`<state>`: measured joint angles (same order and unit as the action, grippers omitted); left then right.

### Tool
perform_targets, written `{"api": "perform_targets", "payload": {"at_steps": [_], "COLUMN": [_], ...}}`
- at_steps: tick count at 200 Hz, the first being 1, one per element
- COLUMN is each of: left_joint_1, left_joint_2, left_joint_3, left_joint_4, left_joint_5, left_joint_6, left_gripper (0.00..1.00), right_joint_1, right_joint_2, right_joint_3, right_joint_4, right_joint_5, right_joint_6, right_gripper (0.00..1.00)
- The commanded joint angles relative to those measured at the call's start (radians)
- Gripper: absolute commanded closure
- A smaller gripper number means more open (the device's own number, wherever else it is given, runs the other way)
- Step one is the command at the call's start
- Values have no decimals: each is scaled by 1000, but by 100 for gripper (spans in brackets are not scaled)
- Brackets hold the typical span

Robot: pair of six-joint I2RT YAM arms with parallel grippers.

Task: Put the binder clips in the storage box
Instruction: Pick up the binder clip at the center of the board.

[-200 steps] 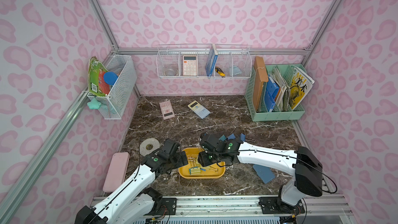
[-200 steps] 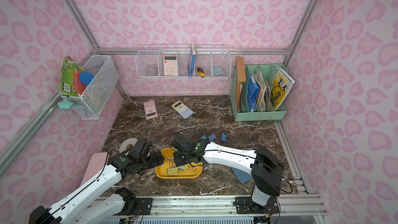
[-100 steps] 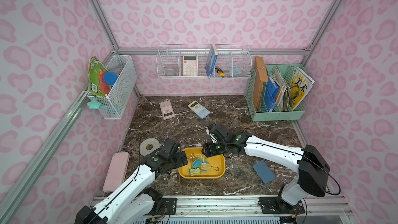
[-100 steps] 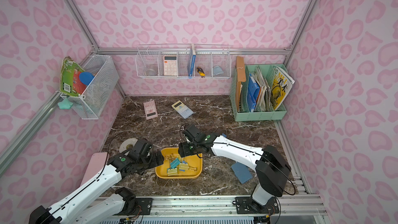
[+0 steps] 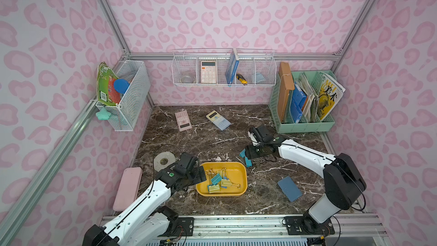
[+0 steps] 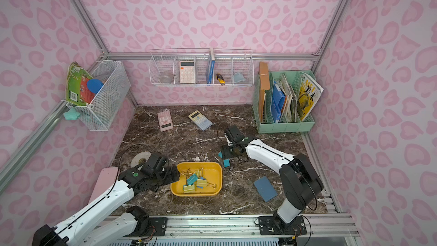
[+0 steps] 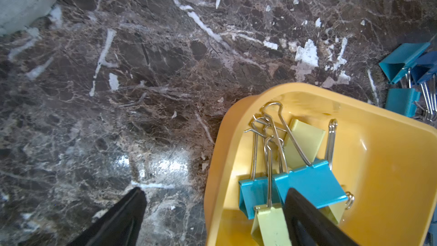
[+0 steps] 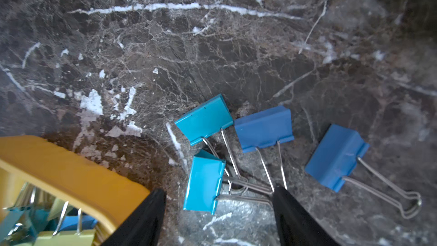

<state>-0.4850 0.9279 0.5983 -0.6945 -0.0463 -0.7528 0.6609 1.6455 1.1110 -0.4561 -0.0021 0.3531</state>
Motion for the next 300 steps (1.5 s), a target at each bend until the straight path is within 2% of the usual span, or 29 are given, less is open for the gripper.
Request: {"api": "perform_targets", "payload": {"at_steps": [1, 24, 56, 145, 191, 225, 278, 300], "left_joint_1": [0, 0, 0, 0, 0, 0, 0, 0], "left_joint_2": [5, 9, 17, 26, 28, 25, 25, 24], "left_joint_3": [7, 8, 11, 14, 14, 12, 11, 13], "left_joint_4": [-10, -10, -10, -13, -14, -14, -14, -14], "left_joint_5": [-10, -12, -15, -21, -21, -23, -23, -23], "left_joint_6": [4, 6, 7, 6, 6, 6, 6, 6], "left_gripper": [5, 5, 5, 5, 5, 5, 5, 5], "right_joint_1": [-6, -26, -54, -109, -118, -135, -135, -135], "right_joint_2": [12, 12, 67, 145, 170, 184, 211, 190], "right_joint_3": [21, 28, 42, 15, -11, -16, -12, -5], "right_joint_4": [40, 49, 37, 108, 143, 155, 171, 156], "right_joint_5": [49, 68, 19, -99, -102, -111, -127, -90], "right_joint_6": [-184, -274, -360, -359, -342, -335, -330, -319], "right_gripper": [23, 21, 21, 20, 21, 28, 46, 52]}}
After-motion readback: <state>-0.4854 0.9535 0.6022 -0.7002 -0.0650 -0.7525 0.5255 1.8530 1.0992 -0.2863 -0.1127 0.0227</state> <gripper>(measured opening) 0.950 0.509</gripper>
